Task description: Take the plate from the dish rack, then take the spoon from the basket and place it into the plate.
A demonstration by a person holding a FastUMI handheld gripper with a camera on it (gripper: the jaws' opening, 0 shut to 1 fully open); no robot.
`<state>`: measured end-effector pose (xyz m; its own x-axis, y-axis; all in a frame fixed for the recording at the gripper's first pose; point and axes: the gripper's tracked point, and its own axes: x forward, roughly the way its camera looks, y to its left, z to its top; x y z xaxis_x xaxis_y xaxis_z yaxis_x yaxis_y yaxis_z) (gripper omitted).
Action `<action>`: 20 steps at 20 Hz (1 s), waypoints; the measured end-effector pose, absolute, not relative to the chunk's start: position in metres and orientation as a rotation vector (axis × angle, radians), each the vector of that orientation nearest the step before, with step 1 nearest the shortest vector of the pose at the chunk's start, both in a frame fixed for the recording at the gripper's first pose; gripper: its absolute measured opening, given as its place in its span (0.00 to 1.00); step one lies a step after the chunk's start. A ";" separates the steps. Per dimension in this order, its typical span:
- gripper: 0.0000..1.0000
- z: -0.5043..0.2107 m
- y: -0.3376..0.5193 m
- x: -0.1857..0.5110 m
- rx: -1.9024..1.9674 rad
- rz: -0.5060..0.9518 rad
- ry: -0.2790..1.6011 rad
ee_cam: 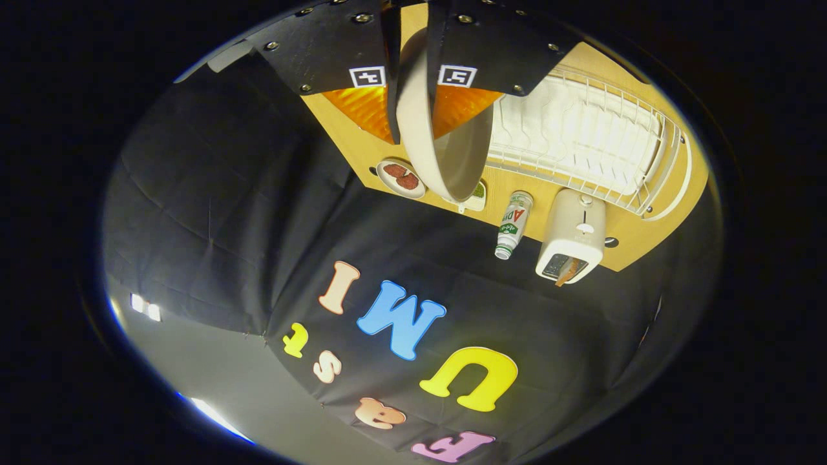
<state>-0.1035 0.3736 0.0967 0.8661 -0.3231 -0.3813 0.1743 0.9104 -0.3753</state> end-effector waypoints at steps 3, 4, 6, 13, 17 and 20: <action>0.15 0.083 0.382 -0.125 -0.263 -0.213 0.486; 0.16 0.082 0.381 -0.133 -0.248 -0.206 0.493; 0.15 0.076 0.382 -0.149 -0.213 -0.191 0.505; 0.16 0.049 0.383 -0.182 -0.010 -0.166 0.571; 0.15 0.027 0.383 -0.203 -0.002 -0.123 0.623; 0.15 0.006 0.389 -0.215 -0.001 -0.072 0.674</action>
